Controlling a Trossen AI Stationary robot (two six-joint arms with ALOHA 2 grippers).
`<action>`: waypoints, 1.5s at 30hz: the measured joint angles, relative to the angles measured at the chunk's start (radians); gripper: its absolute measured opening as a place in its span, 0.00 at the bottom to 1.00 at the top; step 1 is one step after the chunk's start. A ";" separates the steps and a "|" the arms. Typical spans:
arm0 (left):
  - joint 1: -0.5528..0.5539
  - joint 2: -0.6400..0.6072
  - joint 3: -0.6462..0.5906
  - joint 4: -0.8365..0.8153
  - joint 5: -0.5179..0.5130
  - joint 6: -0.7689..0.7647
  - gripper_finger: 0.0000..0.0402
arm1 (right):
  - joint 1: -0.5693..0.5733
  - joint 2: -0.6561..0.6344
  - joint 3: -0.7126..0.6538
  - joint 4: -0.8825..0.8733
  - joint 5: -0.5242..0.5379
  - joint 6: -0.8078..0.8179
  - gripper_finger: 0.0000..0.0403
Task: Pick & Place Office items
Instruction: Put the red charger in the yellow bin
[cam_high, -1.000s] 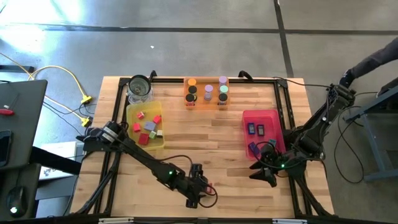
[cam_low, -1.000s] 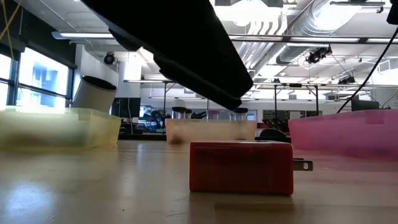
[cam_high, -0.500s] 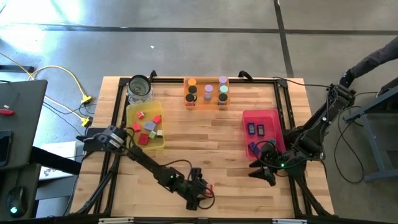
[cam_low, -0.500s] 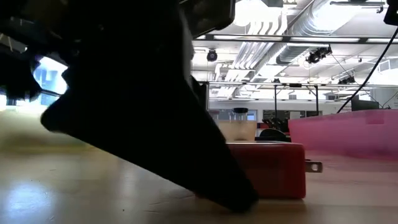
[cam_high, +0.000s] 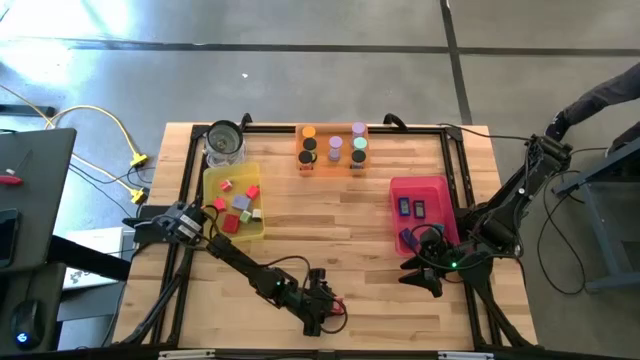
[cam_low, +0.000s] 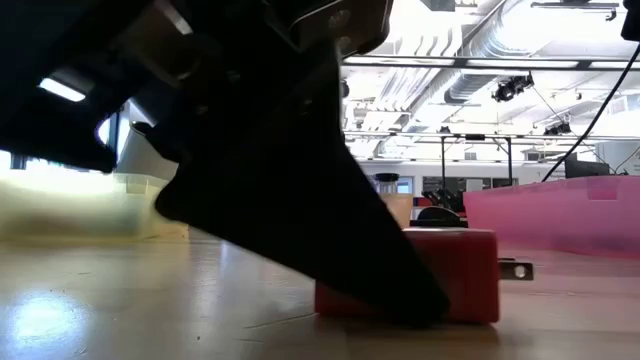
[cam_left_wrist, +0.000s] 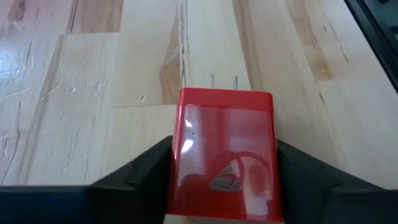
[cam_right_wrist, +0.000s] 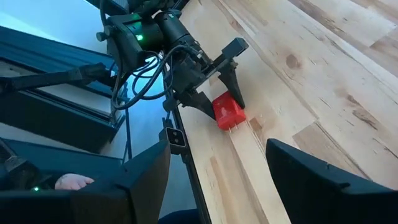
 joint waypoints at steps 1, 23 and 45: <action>0.000 0.000 0.000 0.000 0.001 -0.011 0.51 | 0.000 0.000 0.000 0.000 0.000 0.007 0.63; 0.125 -0.463 -0.003 -0.158 -0.025 -0.003 0.50 | 0.000 0.056 0.000 0.464 0.034 -0.425 0.63; 0.280 -0.593 -0.002 0.585 -0.013 0.151 0.50 | -0.182 0.081 0.000 1.382 0.240 -1.726 0.63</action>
